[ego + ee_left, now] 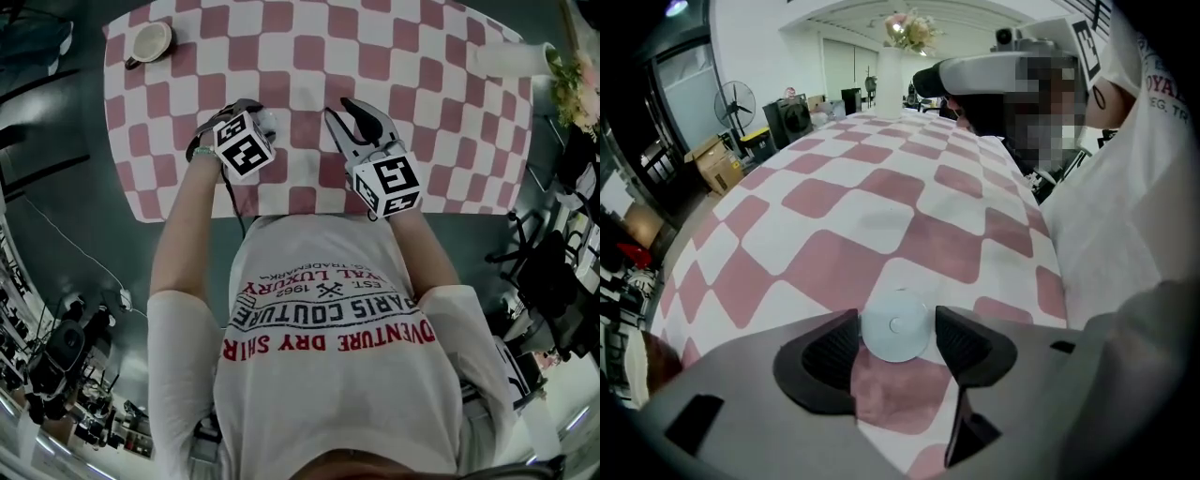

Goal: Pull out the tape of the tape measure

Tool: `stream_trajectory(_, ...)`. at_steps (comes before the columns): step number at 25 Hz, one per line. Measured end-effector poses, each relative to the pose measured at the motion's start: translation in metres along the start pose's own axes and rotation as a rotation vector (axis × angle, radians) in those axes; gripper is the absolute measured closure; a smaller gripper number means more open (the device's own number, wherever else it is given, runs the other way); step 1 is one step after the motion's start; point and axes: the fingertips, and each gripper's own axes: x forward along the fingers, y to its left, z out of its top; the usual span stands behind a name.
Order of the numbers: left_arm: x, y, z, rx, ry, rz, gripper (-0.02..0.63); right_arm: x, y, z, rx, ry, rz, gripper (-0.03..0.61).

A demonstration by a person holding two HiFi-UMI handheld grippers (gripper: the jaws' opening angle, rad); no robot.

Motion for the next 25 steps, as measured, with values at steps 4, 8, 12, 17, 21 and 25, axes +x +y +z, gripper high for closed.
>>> stream_trajectory(4,-0.002,-0.002,0.002,0.017,-0.025,-0.012,0.379,0.000,0.005,0.001,0.001,0.002,-0.007,0.439)
stream_trajectory(8,-0.003,-0.001,0.002,-0.011,-0.087,-0.004,0.382,0.001,0.008,0.001,-0.002,0.007,-0.028,0.439)
stream_trajectory(12,-0.006,-0.007,0.002,-0.034,-0.122,-0.029,0.382,-0.003,0.013,0.006,-0.007,0.002,-0.051,0.439)
stream_trajectory(17,-0.036,-0.008,0.014,0.009,-0.197,-0.008,0.382,-0.010,0.021,0.017,-0.025,-0.013,-0.074,0.439)
stream_trajectory(21,-0.067,-0.004,0.034,0.097,-0.242,0.023,0.382,-0.013,0.029,0.022,-0.061,-0.003,-0.062,0.439)
stream_trajectory(25,-0.110,-0.004,0.054,0.166,-0.312,0.093,0.382,-0.020,0.047,0.031,-0.139,-0.003,-0.028,0.439)
